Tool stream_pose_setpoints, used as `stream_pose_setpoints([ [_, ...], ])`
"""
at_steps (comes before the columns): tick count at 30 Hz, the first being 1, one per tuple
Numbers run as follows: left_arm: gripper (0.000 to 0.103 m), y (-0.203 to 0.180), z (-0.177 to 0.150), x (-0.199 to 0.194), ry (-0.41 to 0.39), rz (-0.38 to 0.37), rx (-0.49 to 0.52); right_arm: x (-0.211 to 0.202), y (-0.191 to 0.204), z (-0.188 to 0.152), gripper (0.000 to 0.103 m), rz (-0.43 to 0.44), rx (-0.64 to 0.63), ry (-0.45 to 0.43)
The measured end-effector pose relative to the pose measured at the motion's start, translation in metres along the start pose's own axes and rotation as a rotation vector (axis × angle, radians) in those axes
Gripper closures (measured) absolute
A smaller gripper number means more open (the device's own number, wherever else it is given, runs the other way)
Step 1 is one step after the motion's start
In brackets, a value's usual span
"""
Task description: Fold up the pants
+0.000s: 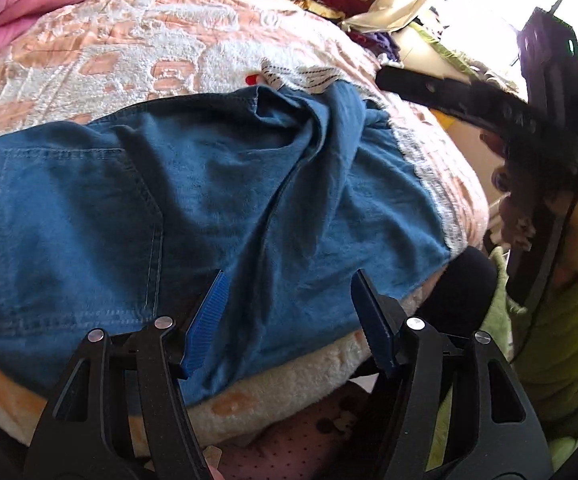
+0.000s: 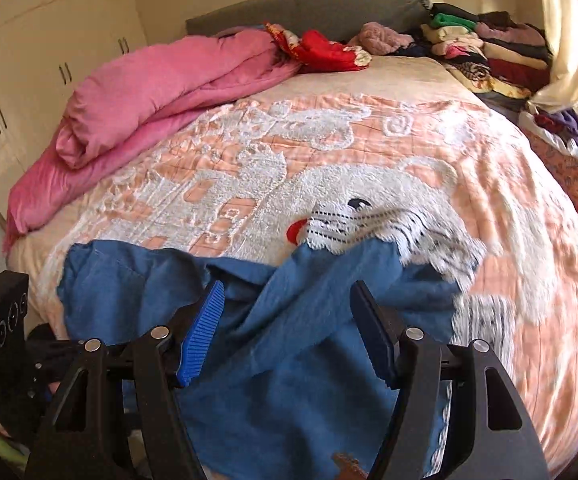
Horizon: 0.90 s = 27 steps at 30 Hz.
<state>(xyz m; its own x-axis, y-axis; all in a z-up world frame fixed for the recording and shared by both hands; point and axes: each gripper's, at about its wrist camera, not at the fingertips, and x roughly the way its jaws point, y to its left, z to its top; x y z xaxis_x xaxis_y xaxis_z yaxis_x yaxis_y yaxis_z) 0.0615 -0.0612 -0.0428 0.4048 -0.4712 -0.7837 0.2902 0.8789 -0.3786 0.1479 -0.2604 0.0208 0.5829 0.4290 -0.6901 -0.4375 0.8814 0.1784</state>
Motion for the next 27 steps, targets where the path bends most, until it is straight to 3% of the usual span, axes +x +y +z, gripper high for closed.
stream_pose_setpoints([
  [4, 0.053, 0.001, 0.006, 0.017, 0.024, -0.001, -0.022, 0.03, 0.0, 0.02, 0.039, -0.007, -0.016, 0.052],
  [7, 0.07, -0.002, 0.012, 0.024, 0.014, -0.002, -0.036, 0.061, 0.0, 0.035, 0.039, -0.032, -0.025, 0.096],
  [9, 0.09, -0.009, 0.015, 0.025, 0.009, -0.021, -0.022, 0.083, -0.001, 0.044, 0.039, -0.064, -0.025, 0.13],
  [10, 0.093, -0.011, 0.017, 0.025, 0.006, -0.025, -0.01, 0.092, -0.002, 0.047, 0.039, -0.073, -0.026, 0.143],
  [18, 0.094, -0.031, 0.013, 0.027, 0.014, -0.02, 0.084, 0.154, -0.013, 0.06, 0.039, -0.217, -0.016, 0.236],
  [19, 0.094, -0.03, 0.014, 0.027, 0.012, -0.018, 0.086, 0.157, -0.014, 0.061, 0.046, -0.222, -0.019, 0.237],
  [20, 0.094, -0.03, 0.014, 0.027, 0.01, -0.015, 0.088, 0.16, -0.016, 0.062, 0.061, -0.234, -0.025, 0.237],
  [23, 0.094, -0.03, 0.016, 0.028, 0.008, -0.009, 0.089, 0.159, -0.025, 0.064, 0.085, -0.2, -0.01, 0.218],
  [25, 0.094, -0.028, 0.018, 0.024, 0.003, -0.004, 0.09, 0.149, -0.034, 0.064, 0.093, -0.173, 0.017, 0.191],
  [27, 0.094, -0.028, 0.018, 0.024, -0.002, 0.007, 0.091, 0.136, -0.04, 0.066, 0.094, -0.158, 0.04, 0.156],
])
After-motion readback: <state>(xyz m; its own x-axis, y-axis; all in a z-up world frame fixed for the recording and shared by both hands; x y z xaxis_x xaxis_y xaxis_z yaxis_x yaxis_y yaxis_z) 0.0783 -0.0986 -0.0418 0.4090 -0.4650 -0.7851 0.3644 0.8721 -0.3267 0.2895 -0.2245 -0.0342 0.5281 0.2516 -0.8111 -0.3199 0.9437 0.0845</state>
